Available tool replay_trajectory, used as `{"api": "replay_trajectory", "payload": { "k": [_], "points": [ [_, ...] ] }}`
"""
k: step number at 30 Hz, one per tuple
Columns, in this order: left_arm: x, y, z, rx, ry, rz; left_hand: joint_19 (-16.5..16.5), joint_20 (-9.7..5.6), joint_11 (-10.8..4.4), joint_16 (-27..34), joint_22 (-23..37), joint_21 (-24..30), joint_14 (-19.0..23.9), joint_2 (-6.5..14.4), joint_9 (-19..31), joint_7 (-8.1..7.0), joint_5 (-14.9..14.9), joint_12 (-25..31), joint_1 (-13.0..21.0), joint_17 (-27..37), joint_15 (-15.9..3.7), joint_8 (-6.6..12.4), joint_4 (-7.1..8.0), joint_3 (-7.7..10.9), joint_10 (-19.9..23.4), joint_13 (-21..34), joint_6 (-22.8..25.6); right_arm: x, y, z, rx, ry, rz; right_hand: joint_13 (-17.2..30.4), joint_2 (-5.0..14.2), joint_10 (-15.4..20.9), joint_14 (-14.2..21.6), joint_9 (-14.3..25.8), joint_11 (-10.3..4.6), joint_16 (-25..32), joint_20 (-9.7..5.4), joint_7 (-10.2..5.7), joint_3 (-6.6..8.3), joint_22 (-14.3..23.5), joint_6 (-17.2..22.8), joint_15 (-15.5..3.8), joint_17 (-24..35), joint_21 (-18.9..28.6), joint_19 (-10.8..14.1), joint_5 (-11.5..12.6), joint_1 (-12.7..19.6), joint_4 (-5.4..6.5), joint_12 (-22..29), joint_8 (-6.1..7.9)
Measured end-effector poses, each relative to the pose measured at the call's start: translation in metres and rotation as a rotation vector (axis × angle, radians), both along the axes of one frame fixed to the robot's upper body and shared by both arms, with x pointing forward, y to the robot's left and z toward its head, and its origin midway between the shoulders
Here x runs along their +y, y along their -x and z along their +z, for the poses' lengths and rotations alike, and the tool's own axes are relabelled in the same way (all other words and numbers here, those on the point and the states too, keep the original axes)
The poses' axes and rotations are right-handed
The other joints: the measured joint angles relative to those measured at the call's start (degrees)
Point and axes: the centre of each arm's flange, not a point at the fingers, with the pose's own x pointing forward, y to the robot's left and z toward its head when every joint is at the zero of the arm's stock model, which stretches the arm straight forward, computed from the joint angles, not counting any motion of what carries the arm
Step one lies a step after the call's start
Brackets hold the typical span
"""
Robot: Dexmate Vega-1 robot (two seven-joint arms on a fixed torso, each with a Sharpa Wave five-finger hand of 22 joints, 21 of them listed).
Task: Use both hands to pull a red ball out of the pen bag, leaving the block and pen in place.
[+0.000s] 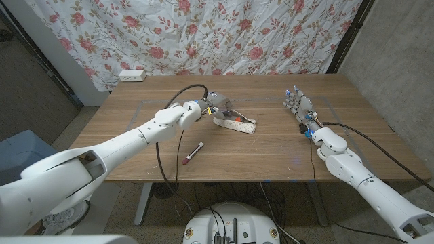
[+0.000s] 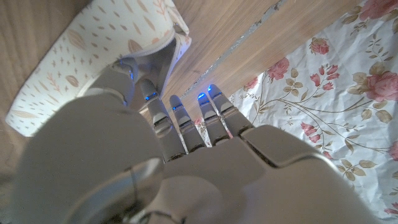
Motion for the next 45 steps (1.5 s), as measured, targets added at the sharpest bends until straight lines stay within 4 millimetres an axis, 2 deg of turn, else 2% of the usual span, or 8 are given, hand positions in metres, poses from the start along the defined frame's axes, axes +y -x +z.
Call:
{"api": "replay_trajectory", "payload": {
  "k": [4, 11, 27, 32, 39, 45],
  "points": [
    [0.002, -0.001, 0.001, 0.012, -0.002, 0.0, 0.0, 0.0, -0.1, 0.0, 0.0, 0.0, -0.55, 0.02, 0.0, -0.09, 0.0, 0.0, 0.01, 0.0, -0.06, 0.0, 0.24, -0.24, -0.5, 0.0, -0.53, -0.001, 0.001, 0.0, -0.001, 0.004, -0.003, 0.0, 0.01, 0.0, 0.0, 0.0, 0.0, 0.0, 0.0, -0.23, 0.0, 0.0, 0.24, 0.0, 0.0, 0.0, 0.0, 0.0, -0.01, 0.0, 0.0, 0.0],
    [0.004, -0.004, 0.001, 0.038, -0.011, -0.001, -0.61, 0.0, -0.1, 0.0, 0.0, 0.0, -1.34, -0.22, 0.0, 1.02, 0.0, -0.23, -0.22, 0.0, 0.1, -0.21, 0.22, -1.17, -1.73, 0.0, -2.25, -0.001, 0.003, 0.004, -0.01, 0.023, -0.01, 0.0, 0.53, 0.0, 0.0, 0.0, 0.0, 0.0, 0.0, -0.23, 0.0, 0.0, 0.23, 0.0, 0.01, 0.0, 0.0, 0.0, -0.53, 0.0, 0.0, 0.0],
    [0.005, -0.01, 0.001, 0.099, -0.043, -0.009, -1.94, 0.09, 0.18, 0.0, 0.0, 0.0, -3.0, -0.9, -0.01, 1.64, 0.0, -0.22, -0.9, -0.01, 0.1, -0.21, 0.48, -2.69, -3.89, -0.01, -5.53, 0.004, 0.01, 0.018, -0.04, 0.109, -0.028, 0.0, 0.53, 0.0, 0.0, 0.0, 0.0, 0.0, 0.21, -0.21, 0.0, 0.0, 0.21, 0.0, -0.27, 0.0, -0.21, 0.0, -0.53, 0.01, 0.0, 0.0],
    [0.005, -0.012, 0.003, 0.113, -0.05, -0.009, -2.49, 0.02, 0.34, 0.0, 0.0, 0.0, -3.38, -1.01, -0.01, 1.63, 0.0, -0.22, -1.53, -0.01, 0.1, -0.21, 0.49, -3.18, -4.22, -0.01, -6.34, 0.007, 0.011, 0.024, -0.054, 0.141, -0.033, 0.0, 0.53, 0.0, 0.0, 0.0, 0.0, 0.0, 0.21, -0.42, 0.09, 0.0, 0.42, 0.0, -0.27, 0.0, -0.21, 0.0, -0.53, -0.56, 0.0, 0.0],
    [0.005, -0.013, 0.003, 0.131, -0.056, -0.011, -2.9, 0.0, 0.4, 0.0, 0.0, -0.44, -4.0, -1.27, -0.15, 1.84, 0.0, -0.22, -2.19, -0.02, 0.1, -0.21, 0.82, -3.98, -4.9, -0.01, -7.37, 0.011, 0.013, 0.031, -0.078, 0.202, -0.042, 0.0, 0.53, 0.0, 0.0, 0.0, 0.0, 0.0, 0.21, -0.11, 0.07, 0.0, 0.74, 0.0, -0.52, 0.0, -0.21, 0.0, -0.53, -0.55, 0.0, 0.0],
    [0.006, -0.014, 0.004, 0.144, -0.061, -0.013, -3.27, 0.0, 0.3, 0.0, 0.0, -0.44, -4.54, -1.28, -0.14, 1.94, 0.0, -0.22, -3.1, -0.02, 0.18, -0.21, 0.93, -4.57, -5.41, -0.02, -8.69, 0.016, 0.016, 0.036, -0.107, 0.261, -0.059, 0.0, 0.08, 0.0, 0.0, 0.0, 0.0, 0.0, 0.21, -0.4, 0.48, 0.0, 1.31, 0.0, -0.79, 0.0, -0.21, 0.0, -0.06, -1.28, 0.0, 0.0]
  ]
}}
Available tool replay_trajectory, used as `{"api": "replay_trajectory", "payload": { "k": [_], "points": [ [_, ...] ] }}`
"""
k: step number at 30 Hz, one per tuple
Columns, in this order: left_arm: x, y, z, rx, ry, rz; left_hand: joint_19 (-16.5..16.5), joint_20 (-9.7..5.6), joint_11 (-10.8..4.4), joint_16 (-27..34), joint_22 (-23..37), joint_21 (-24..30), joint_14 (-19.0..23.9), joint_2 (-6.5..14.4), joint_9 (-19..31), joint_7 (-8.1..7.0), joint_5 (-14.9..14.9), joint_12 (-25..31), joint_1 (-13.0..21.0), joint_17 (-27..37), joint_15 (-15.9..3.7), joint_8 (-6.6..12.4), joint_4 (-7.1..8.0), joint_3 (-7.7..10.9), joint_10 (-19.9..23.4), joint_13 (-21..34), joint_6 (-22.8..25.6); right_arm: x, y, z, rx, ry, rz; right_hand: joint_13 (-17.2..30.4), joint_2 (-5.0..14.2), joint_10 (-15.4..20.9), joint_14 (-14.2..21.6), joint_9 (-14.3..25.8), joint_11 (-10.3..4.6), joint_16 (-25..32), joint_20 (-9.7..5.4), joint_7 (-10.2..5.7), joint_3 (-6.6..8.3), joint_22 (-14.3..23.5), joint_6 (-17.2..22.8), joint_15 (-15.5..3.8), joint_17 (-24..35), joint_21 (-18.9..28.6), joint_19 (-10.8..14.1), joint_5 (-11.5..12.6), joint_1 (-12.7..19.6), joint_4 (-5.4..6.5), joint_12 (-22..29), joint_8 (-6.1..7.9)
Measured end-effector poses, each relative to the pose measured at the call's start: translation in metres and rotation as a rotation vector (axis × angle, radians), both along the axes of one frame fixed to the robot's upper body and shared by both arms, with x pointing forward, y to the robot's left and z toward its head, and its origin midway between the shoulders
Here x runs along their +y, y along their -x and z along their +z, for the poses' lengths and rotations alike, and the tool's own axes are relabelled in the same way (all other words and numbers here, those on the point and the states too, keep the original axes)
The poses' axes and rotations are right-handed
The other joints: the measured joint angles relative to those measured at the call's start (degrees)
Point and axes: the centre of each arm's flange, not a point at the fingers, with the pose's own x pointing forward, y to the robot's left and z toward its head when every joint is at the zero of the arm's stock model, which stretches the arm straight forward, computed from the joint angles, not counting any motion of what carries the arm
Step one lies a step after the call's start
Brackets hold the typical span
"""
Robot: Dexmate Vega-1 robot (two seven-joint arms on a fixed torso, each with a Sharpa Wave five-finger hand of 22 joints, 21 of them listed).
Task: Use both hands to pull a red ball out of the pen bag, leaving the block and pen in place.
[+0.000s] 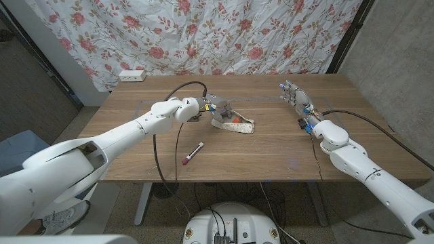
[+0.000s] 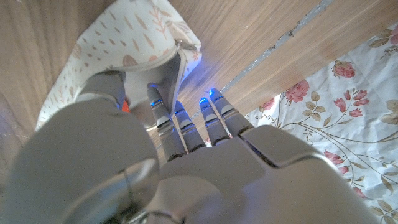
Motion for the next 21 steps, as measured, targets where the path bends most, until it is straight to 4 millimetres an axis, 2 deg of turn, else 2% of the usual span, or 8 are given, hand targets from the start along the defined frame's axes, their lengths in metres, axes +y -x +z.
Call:
{"api": "replay_trajectory", "payload": {
  "k": [2, 9, 14, 16, 21],
  "points": [
    [0.0, 0.0, 0.0, 0.002, -0.001, 0.0, -0.01, -0.01, 0.0, 0.0, 0.0, 0.0, 0.01, -0.2, 0.0, 0.0, 0.0, 0.0, -0.2, 0.0, 0.01, 0.0, 0.0, 0.0, 0.0, 0.0, 0.0, 0.002, 0.001, 0.001, -0.007, 0.016, -0.003, 0.0, 0.34, 0.15, 0.0, 0.0, -0.15, 0.0, 0.0, -0.08, 0.54, -0.1, 0.71, 0.0, -0.19, 0.0, 0.0, 0.0, 0.98, -0.67, 0.0, 0.23],
    [0.0, -0.001, 0.002, 0.009, -0.003, -0.004, -0.01, -0.01, 0.0, 0.0, 0.0, 0.0, -0.18, -0.28, 0.01, 0.22, 0.0, 0.0, -0.73, 0.0, -0.18, 0.0, 0.02, -0.49, -0.4, 0.0, -0.84, 0.01, 0.004, 0.008, -0.04, 0.092, -0.019, 0.0, -0.99, 0.21, 0.22, 0.0, -0.21, 0.0, 0.0, -0.87, 1.39, -0.13, 2.02, -0.22, -0.83, 0.0, 0.0, 0.0, 3.39, -2.8, 0.4, 0.67],
    [-0.002, -0.001, 0.002, 0.011, -0.004, -0.008, -0.21, 0.2, 0.0, 0.0, 0.0, 0.0, -0.18, -0.28, 0.01, 0.31, 0.0, 0.0, -0.73, 0.0, -0.18, 0.0, 0.19, -0.66, -0.4, 0.0, -0.93, 0.013, 0.005, 0.011, -0.054, 0.125, -0.028, 0.0, -1.81, 0.62, 0.52, 0.0, -0.62, 0.0, 0.0, -0.94, 1.89, -0.13, 2.71, -0.53, -1.31, 0.0, 0.0, 0.0, 4.97, -3.29, 0.4, 0.67],
    [-0.002, -0.001, 0.003, 0.011, -0.004, -0.01, -0.21, 0.2, 0.0, 0.0, 0.0, 0.0, -0.18, 0.02, 0.01, 0.31, 0.0, 0.0, -1.04, 0.0, -0.18, 0.0, 0.19, -0.66, -0.4, 0.0, -0.93, 0.015, 0.006, 0.012, -0.066, 0.148, -0.036, 0.1, -1.21, 0.62, 0.53, 0.0, -0.62, 0.0, 0.0, -1.03, 1.76, -0.13, 2.8, -0.53, -1.34, 0.0, 0.0, 0.0, 5.6, -3.65, 0.4, 0.67],
    [-0.003, -0.001, 0.002, 0.011, 0.003, -0.014, -0.21, 0.2, 0.0, 0.0, 0.0, 0.0, -0.18, -0.26, 0.01, 0.31, 0.0, 0.0, -1.35, 0.0, -0.18, 0.0, 0.41, -0.89, -0.4, 0.0, -0.93, 0.018, 0.007, 0.015, -0.084, 0.184, -0.048, 0.13, -1.83, 0.62, 0.73, 0.0, -0.62, 0.0, 0.0, -1.03, 1.97, -0.12, 2.8, -0.73, -1.55, 0.0, 0.0, 0.0, 6.18, -3.85, 0.4, 0.67]
  ]
}}
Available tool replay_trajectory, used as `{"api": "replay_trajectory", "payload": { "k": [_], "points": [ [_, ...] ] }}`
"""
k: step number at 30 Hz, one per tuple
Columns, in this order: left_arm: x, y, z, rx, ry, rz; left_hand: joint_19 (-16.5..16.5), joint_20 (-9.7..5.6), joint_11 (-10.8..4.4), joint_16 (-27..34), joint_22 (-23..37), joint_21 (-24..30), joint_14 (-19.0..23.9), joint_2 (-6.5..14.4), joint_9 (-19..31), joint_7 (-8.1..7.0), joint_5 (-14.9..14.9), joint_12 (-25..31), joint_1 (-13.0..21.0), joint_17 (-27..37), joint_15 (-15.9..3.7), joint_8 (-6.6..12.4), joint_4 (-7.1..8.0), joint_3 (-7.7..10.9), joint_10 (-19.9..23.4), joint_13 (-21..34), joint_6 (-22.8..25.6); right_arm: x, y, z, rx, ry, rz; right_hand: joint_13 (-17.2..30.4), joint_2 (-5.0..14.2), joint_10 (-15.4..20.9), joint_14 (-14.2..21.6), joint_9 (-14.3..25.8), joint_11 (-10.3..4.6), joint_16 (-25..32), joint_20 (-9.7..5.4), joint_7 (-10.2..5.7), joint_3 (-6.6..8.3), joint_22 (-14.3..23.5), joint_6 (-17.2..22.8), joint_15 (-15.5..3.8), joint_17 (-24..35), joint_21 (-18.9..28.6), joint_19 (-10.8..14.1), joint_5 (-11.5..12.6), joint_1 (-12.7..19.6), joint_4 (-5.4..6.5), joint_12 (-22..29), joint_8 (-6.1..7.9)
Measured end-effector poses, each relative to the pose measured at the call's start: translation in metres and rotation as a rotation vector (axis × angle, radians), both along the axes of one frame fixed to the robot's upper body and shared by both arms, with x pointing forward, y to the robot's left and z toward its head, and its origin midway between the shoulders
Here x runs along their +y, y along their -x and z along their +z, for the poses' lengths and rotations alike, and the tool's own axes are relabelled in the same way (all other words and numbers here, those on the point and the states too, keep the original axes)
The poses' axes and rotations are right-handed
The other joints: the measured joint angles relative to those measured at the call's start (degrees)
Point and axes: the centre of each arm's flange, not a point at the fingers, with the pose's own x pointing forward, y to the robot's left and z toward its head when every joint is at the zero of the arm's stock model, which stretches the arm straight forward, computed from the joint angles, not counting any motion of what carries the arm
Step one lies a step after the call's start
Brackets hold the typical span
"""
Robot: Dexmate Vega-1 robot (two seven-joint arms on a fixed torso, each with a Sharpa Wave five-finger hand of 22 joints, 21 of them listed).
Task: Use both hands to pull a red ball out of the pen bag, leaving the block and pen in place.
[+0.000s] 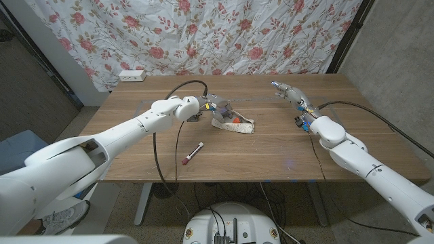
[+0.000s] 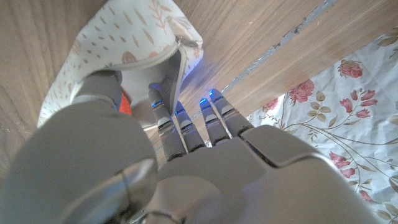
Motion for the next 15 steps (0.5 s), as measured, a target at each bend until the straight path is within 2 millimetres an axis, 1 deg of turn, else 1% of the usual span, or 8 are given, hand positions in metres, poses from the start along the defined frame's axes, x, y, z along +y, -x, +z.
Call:
{"api": "replay_trajectory", "payload": {
  "k": [1, 3, 4, 7, 12, 13, 14, 15],
  "points": [
    [0.0, 0.0, -0.001, 0.001, 0.003, -0.001, 0.0, 0.0, 0.0, 0.0, 0.0, 0.0, 0.0, 0.21, 0.0, 0.0, 0.0, 0.0, -0.22, 0.0, 0.0, 0.0, 0.0, 0.0, 0.0, 0.0, 0.0, 0.001, 0.0, 0.001, -0.004, 0.008, -0.002, 0.0, 0.0, 0.0, 0.0, 0.0, 0.0, 0.0, 0.0, 0.2, 0.07, 0.0, 0.2, 0.0, -0.05, 0.0, 0.0, 0.0, 0.0, -0.07, 0.0, 0.16],
    [0.0, 0.0, -0.002, 0.002, 0.009, -0.003, 0.0, 0.0, 0.0, 0.0, 0.0, 0.0, 0.0, 0.21, 0.0, 0.0, 0.0, 0.0, -0.21, 0.0, 0.0, 0.0, 0.0, 0.0, 0.0, 0.0, 0.0, 0.002, 0.001, 0.002, -0.01, 0.022, -0.006, 0.0, -0.92, 0.31, 0.0, 0.09, -0.31, 0.0, 0.0, -0.21, 0.16, 0.0, 0.61, 0.0, -0.05, 0.0, 0.0, -0.23, 0.92, -0.16, 0.0, 0.39],
    [0.0, 0.001, -0.003, 0.001, 0.014, -0.004, 0.0, 0.0, 0.0, 0.0, 0.0, 0.0, 0.0, 0.21, 0.0, 0.0, 0.0, 0.0, -0.21, 0.0, 0.0, 0.0, 0.0, 0.0, 0.0, 0.0, 0.0, 0.003, 0.001, 0.003, -0.012, 0.028, -0.008, 0.0, -0.98, 0.31, 0.0, 0.13, -0.31, 0.0, 0.0, -0.2, 0.16, 0.0, 0.61, 0.0, -0.1, 0.0, 0.0, -0.26, 0.97, -0.16, 0.0, 0.39],
    [0.002, 0.001, -0.004, 0.002, 0.023, -0.004, -0.21, -0.02, -0.04, 0.0, 0.0, 0.0, -0.23, 0.14, 0.0, 0.0, 0.0, 0.0, -0.61, 0.0, 0.23, 0.0, 0.07, -0.39, -0.41, 0.0, 0.0, 0.004, 0.001, 0.004, -0.012, 0.049, -0.021, 0.0, -2.26, 0.31, 0.21, 0.14, -0.31, 0.0, 0.0, -0.64, 0.33, 0.0, 1.45, 0.21, -0.46, 0.0, 0.0, -0.26, 2.26, -0.33, 0.0, 0.7],
    [0.004, 0.001, -0.005, 0.003, 0.052, -0.002, -0.51, -0.1, 0.11, 0.0, 0.0, 0.0, -0.43, 0.36, 0.01, 0.31, 0.0, 0.0, -0.82, 0.0, 0.4, 0.0, 0.07, -0.39, -0.52, 0.0, -0.31, 0.009, 0.002, 0.008, -0.014, 0.109, -0.049, 0.0, -3.34, 0.31, 0.41, 0.14, -0.31, 0.24, 0.0, -1.38, 0.4, 0.0, 2.19, 0.41, -0.79, 0.0, 0.0, -0.26, 3.36, -0.4, 0.0, 1.05],
    [0.005, 0.001, -0.006, 0.004, 0.056, -0.001, -0.67, 0.06, 0.11, 0.0, 0.0, 0.0, -0.62, 0.36, 0.0, 0.31, 0.0, 0.0, -0.82, 0.0, 0.19, 0.0, 0.07, -0.39, -0.52, 0.0, -0.31, 0.009, 0.002, 0.008, -0.013, 0.111, -0.05, 0.0, -3.84, 0.31, 0.41, 0.14, -0.31, 0.24, 0.0, -1.46, 0.4, 0.0, 2.27, 0.41, -0.84, 0.0, 0.0, -0.26, 3.86, -0.4, 0.0, 1.05],
    [0.005, 0.001, -0.006, 0.005, 0.06, -0.001, -0.8, 0.2, 0.11, 0.0, 0.0, 0.0, -0.72, 0.36, 0.01, 0.31, 0.0, 0.0, -0.82, 0.0, 0.09, 0.0, 0.07, -0.39, -0.52, 0.0, -0.31, 0.011, 0.003, 0.009, -0.015, 0.122, -0.056, 0.0, -3.39, 0.31, 0.4, 0.14, -0.31, 0.24, 0.01, -1.76, 0.4, 0.0, 2.57, 0.41, -0.84, 0.0, 0.01, -0.26, 4.3, -0.4, 0.0, 1.05],
    [0.006, 0.001, -0.007, 0.006, 0.066, -0.001, -0.81, 0.21, -0.06, 0.0, 0.0, 0.0, -0.72, 0.36, 0.01, 0.3, 0.0, 0.0, -0.82, 0.0, 0.09, 0.0, 0.07, -0.39, -0.68, 0.0, -0.32, 0.012, 0.003, 0.011, -0.018, 0.136, -0.062, 0.0, -3.39, 0.31, 0.41, 0.13, -0.31, 0.24, 0.22, -1.76, 0.4, 0.01, 2.57, 0.41, -0.84, 0.0, 0.22, -0.26, 4.6, -0.4, 0.0, 1.05]
  ]
}}
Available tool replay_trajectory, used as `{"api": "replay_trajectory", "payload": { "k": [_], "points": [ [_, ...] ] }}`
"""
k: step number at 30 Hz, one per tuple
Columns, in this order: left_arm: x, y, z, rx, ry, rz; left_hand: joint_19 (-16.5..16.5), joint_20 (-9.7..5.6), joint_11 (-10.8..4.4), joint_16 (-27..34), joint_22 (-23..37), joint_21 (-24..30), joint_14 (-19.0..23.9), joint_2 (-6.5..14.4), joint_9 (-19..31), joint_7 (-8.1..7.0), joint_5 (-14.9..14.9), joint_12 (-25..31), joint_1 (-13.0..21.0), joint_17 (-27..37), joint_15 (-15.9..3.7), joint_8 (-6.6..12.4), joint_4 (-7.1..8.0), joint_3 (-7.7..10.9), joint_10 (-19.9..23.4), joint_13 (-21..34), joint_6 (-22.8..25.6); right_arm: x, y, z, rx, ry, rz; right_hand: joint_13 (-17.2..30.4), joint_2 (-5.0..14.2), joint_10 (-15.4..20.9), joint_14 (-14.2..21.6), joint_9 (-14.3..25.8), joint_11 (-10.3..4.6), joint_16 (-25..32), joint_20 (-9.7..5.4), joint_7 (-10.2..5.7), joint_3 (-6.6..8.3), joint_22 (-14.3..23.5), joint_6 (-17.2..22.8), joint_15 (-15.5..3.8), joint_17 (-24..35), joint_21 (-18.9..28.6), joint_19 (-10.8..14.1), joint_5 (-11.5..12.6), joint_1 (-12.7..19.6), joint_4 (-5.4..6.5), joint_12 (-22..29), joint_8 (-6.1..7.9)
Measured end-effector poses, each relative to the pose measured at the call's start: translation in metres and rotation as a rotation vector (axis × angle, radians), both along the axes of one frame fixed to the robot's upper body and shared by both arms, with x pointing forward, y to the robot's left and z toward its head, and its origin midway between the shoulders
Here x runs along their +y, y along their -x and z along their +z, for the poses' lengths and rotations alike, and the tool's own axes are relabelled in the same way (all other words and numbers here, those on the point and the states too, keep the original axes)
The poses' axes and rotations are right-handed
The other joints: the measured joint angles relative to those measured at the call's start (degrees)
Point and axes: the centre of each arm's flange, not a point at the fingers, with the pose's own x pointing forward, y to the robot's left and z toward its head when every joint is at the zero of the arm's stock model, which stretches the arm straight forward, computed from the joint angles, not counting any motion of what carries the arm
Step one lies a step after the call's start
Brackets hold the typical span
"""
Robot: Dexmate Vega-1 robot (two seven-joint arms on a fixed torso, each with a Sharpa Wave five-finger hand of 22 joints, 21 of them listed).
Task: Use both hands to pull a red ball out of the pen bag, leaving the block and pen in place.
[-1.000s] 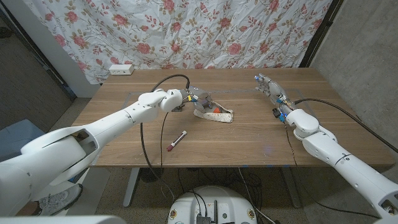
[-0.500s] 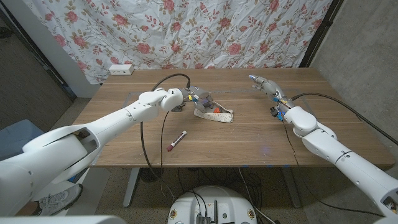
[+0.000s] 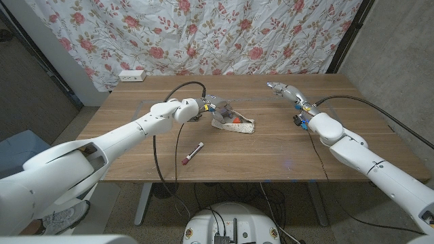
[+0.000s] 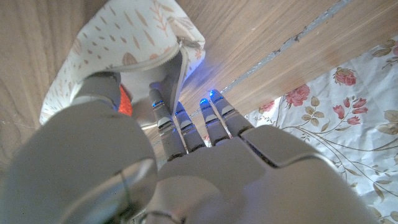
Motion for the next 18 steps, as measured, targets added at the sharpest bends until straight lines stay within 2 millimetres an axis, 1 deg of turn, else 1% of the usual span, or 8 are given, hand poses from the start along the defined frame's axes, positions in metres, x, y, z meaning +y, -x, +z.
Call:
{"api": "replay_trajectory", "payload": {
  "k": [5, 6, 8, 9, 11, 12, 14, 18],
  "points": [
    [0.002, 0.0, -0.002, 0.003, 0.018, 0.001, 0.0, 0.0, 0.17, 0.0, 0.0, 0.0, 0.0, 0.14, 0.0, -0.31, 0.0, 0.0, -0.46, 0.0, 0.0, 0.0, 0.24, -0.24, -0.45, 0.0, -0.3, 0.003, 0.001, 0.003, -0.004, 0.042, -0.024, 0.0, -1.31, 0.0, 0.0, 0.0, 0.0, 0.0, 0.2, -0.19, 0.31, 0.0, 1.62, 0.0, -0.27, 0.0, 0.2, 0.0, 1.32, -0.31, 0.0, 0.66],
    [0.002, 0.0, -0.002, 0.004, 0.022, 0.001, -0.22, -0.22, 0.17, 0.0, 0.0, 0.0, 0.0, 0.14, 0.0, -0.31, 0.0, 0.0, -0.46, 0.0, 0.0, 0.0, 0.24, -0.24, -0.45, 0.0, -0.3, 0.004, 0.001, 0.004, -0.007, 0.052, -0.03, 0.0, -1.97, 0.0, 0.0, 0.0, 0.0, 0.0, 0.2, -0.33, 0.31, 0.0, 1.77, 0.0, -0.31, 0.0, 0.2, 0.0, 1.99, -0.31, 0.0, 0.66],
    [0.002, 0.0, -0.003, 0.004, 0.026, 0.0, -0.25, -0.25, 0.17, 0.0, 0.0, 0.0, 0.01, 0.07, 0.0, -0.31, 0.0, 0.0, -0.53, 0.0, 0.0, 0.0, 0.24, -0.24, -0.45, 0.0, -0.3, 0.005, 0.002, 0.005, -0.01, 0.068, -0.04, 0.0, -1.37, 0.14, 0.0, 0.26, -0.14, 0.0, 0.2, -0.25, 0.31, 0.0, 2.38, 0.0, -0.53, 0.0, 0.2, 0.0, 2.58, -0.31, 0.0, 1.0],
    [0.003, 0.0, -0.003, 0.004, 0.03, -0.001, -0.25, -0.25, 0.17, 0.0, 0.0, 0.0, 0.01, 0.07, 0.0, -0.31, 0.0, 0.0, -0.53, 0.0, 0.0, 0.0, 0.24, -0.24, -0.45, 0.0, -0.3, 0.006, 0.003, 0.006, -0.014, 0.079, -0.043, 0.0, -2.14, 0.21, 0.0, 0.28, -0.21, 0.0, 0.2, -0.32, 0.31, 0.01, 2.67, 0.0, -0.53, 0.0, 0.2, 0.0, 3.35, -0.31, 0.0, 1.11],
    [0.003, 0.0, -0.003, 0.004, 0.034, -0.001, -0.42, -0.07, 0.17, 0.0, 0.0, 0.0, 0.0, 0.07, 0.0, -0.08, 0.0, 0.0, -0.53, 0.0, 0.0, 0.0, 0.24, -0.24, -0.45, 0.0, -0.53, 0.007, 0.003, 0.007, -0.017, 0.092, -0.051, 0.0, -2.27, 0.41, 0.3, 0.28, -0.41, 0.0, 0.2, -0.22, 0.31, 0.0, 3.7, 0.3, -0.53, 0.0, 0.2, 0.15, 3.48, -0.31, 0.0, 1.46],
    [0.003, 0.0, -0.003, 0.003, 0.038, -0.003, -0.5, 0.0, 0.17, 0.0, 0.0, 0.0, 0.01, 0.08, 0.0, -0.07, 0.0, 0.0, -0.54, 0.0, 0.0, 0.0, 0.24, -0.24, -0.45, 0.0, -0.53, 0.008, 0.004, 0.008, -0.02, 0.103, -0.056, 0.0, -3.04, 0.41, 0.31, 0.27, -0.41, 0.0, 0.2, -0.3, 0.31, 0.01, 3.81, 0.31, -0.66, 0.0, 0.2, 0.26, 4.27, -0.31, 0.0, 1.68],
    [0.003, 0.0, -0.003, 0.003, 0.042, -0.004, -0.56, 0.06, 0.17, 0.0, 0.0, 0.0, 0.01, 0.37, 0.0, -0.08, 0.0, 0.0, -0.83, 0.0, 0.0, 0.0, 0.24, -0.24, -0.45, 0.0, -0.53, 0.009, 0.004, 0.009, -0.025, 0.12, -0.065, 0.0, -2.88, 0.41, 0.31, 0.28, -0.41, 0.0, 0.2, -0.09, 0.35, 0.01, 4.39, 0.31, -0.8, 0.0, 0.21, 0.26, 4.98, -0.28, 0.0, 1.89],
    [0.003, -0.001, -0.004, 0.004, 0.054, -0.005, -0.56, 0.06, 0.17, 0.0, 0.0, 0.0, 0.01, 0.37, 0.0, -0.08, 0.0, 0.0, -0.83, 0.0, 0.0, 0.0, 0.23, -0.7, -0.45, 0.0, -0.52, 0.013, 0.006, 0.012, -0.037, 0.166, -0.087, 0.0, -3.84, 0.41, 0.53, 0.48, -0.41, 0.0, 0.4, -0.03, 0.57, 0.01, 5.26, 0.54, -0.8, 0.0, 0.4, 0.26, 5.94, -0.06, 0.0, 2.11]
  ]
}}
